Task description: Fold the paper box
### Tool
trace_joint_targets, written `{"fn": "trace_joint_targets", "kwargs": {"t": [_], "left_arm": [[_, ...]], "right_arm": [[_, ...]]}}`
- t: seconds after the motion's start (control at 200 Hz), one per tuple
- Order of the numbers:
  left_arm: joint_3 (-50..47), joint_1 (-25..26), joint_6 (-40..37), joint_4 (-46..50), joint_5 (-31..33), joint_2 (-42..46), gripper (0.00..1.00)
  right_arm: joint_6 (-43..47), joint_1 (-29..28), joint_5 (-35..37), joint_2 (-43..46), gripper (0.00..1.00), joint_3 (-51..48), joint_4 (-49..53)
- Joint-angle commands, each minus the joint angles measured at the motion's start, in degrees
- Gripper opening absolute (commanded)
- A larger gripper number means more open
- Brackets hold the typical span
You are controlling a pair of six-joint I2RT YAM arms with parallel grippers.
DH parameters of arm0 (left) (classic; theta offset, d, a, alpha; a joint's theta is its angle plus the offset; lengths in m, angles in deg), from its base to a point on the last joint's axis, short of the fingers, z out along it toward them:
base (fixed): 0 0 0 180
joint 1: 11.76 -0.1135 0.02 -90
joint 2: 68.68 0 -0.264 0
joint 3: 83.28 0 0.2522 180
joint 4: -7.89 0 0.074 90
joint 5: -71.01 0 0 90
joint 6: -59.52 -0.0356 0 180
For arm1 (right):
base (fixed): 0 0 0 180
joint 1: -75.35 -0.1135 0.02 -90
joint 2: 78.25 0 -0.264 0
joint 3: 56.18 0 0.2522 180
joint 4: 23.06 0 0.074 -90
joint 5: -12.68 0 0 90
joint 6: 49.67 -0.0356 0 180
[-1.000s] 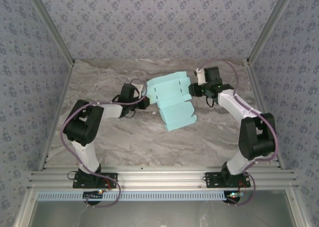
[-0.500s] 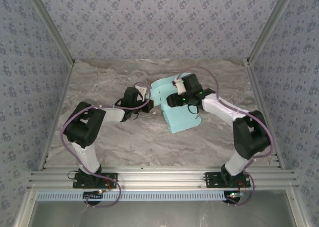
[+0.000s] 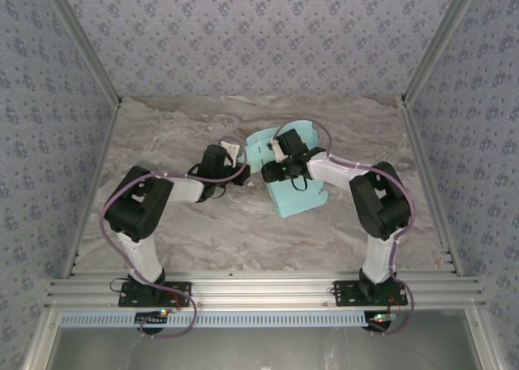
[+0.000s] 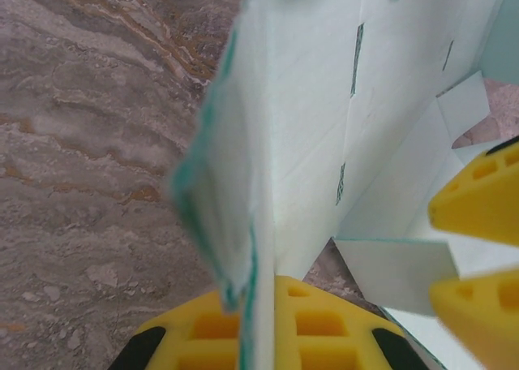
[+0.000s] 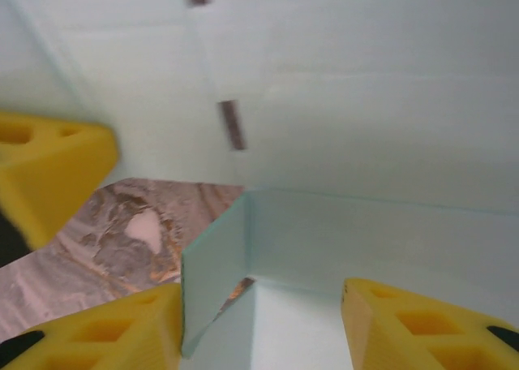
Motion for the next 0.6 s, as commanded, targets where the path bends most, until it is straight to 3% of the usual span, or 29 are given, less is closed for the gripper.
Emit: {"fn": "trace_joint_targets", "kwargs": {"t": [0.0,0.24,0.415,0.595], "left_arm": [[-1.08,0.69,-2.50,-2.28,1.05,1.97,0.00],[-1.63,2.92,-3.33,-3.98,4.81,0.57,0.00],[-1.92,4.50,-4.22,-5.22,7.03,0.56,0.00],[-2.82,4.74,-4.16,-7.70,8.48,0.37,0.00]], "right_arm": [[-4.82,2.98,1.01,0.67,0.53,0.35,-0.96],[-15.39,5.76,-8.23,7.39,0.54,-3.09,-2.07],[-38.17,6.48,-8.61,11.77,0.62,-2.40,-2.06],[-61.58,7.05,-7.45,9.67,0.74,2.72,4.91]]}}
